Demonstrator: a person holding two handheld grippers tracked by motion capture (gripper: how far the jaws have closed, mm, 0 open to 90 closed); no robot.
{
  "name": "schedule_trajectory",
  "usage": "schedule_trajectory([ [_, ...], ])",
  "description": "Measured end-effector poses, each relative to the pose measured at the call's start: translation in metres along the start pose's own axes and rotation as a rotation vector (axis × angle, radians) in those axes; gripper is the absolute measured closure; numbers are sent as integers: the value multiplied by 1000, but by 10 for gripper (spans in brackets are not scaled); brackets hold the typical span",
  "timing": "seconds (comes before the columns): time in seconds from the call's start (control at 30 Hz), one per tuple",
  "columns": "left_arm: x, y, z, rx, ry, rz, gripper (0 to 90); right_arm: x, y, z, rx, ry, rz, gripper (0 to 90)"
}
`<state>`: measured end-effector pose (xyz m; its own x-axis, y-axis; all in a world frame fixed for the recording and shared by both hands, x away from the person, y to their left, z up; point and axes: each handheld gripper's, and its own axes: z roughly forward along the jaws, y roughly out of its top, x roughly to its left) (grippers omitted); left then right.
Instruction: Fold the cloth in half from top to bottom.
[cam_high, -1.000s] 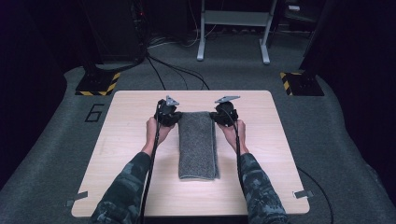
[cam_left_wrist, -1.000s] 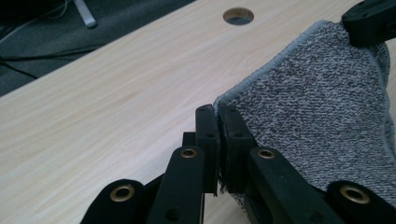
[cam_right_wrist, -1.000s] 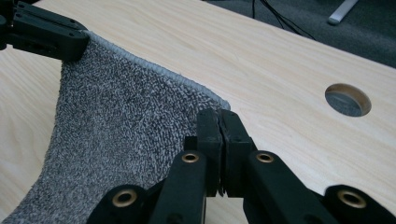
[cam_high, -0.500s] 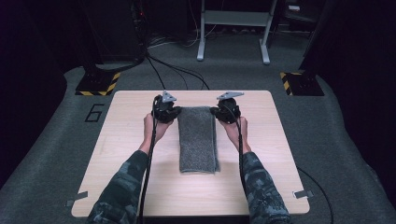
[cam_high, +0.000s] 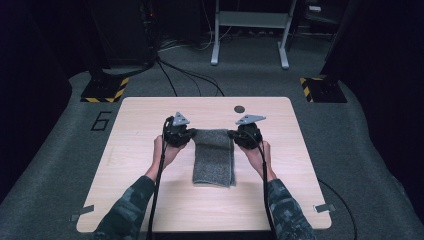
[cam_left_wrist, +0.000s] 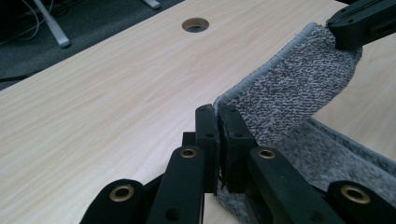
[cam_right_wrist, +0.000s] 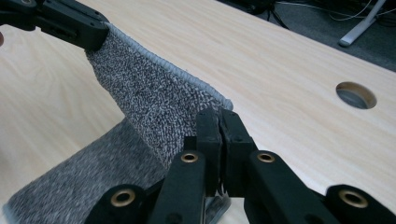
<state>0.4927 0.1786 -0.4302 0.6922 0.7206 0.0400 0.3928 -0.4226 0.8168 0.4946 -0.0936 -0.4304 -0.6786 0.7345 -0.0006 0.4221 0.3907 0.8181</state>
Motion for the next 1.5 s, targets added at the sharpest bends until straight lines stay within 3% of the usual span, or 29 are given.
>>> schedule_trajectory([
  [0.4,-26,-25,-7,44,-54,10,862,12,-39,-5,11,42,8,872],
  [0.6,-33,-34,-7,59,-80,19,859,16,-50,-9,10,51,16,868],
  [0.93,-44,-51,-14,62,-124,5,838,30,-64,-20,14,72,-10,846],
  [1.03,-46,-57,-18,81,-161,-6,732,36,-71,-25,30,103,-24,745],
  [1.17,-49,-61,-32,84,-176,-41,472,38,-78,-37,8,133,0,566],
  [1.23,-49,-60,-37,70,-158,-46,374,35,-78,-41,0,121,23,492],
  [1.3,-47,-57,-37,72,-117,-44,335,32,-75,-40,4,115,39,377],
  [1.43,-37,-52,-20,106,-30,-45,270,32,-67,-27,41,66,41,229],
  [1.5,-38,-54,-10,145,-10,-42,250,35,-67,-17,68,50,19,189],
])
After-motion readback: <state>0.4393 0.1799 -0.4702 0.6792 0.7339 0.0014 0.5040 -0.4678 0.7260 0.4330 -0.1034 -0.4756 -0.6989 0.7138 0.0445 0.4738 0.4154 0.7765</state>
